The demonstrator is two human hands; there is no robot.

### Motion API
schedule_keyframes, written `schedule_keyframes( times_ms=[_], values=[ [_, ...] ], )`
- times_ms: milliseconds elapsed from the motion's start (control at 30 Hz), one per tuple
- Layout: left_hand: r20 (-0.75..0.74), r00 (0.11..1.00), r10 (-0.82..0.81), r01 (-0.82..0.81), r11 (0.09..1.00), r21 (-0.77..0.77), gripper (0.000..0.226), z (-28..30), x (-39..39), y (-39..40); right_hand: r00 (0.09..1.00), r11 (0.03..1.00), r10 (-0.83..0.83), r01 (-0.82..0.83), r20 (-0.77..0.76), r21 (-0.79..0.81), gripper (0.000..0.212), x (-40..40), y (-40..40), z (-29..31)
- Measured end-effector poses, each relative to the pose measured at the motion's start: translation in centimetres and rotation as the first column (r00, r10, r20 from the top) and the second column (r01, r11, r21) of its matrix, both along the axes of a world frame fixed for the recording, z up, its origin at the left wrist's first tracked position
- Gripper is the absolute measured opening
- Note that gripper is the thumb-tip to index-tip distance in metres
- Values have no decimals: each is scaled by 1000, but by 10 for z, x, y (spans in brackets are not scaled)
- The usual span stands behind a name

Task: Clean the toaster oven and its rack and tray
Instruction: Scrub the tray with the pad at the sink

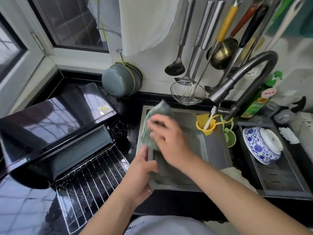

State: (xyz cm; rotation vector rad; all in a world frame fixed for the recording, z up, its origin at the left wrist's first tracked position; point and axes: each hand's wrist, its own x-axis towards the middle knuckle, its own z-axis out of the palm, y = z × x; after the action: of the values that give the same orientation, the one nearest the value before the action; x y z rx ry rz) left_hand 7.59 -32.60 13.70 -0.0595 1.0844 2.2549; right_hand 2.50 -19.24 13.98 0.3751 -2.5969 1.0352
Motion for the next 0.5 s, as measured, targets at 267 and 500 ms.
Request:
schedule_keyframes(
  times_ms=[267, 500],
  values=[
    [109, 993, 42, -72, 955, 286, 46, -3, -11, -10, 989, 992, 71, -56, 132, -112, 36, 20, -14, 15],
    [222, 965, 138, -202, 933, 298, 81, -4, -26, -17, 955, 977, 194, -168, 224, -129, 32, 62, -23, 20]
  ],
)
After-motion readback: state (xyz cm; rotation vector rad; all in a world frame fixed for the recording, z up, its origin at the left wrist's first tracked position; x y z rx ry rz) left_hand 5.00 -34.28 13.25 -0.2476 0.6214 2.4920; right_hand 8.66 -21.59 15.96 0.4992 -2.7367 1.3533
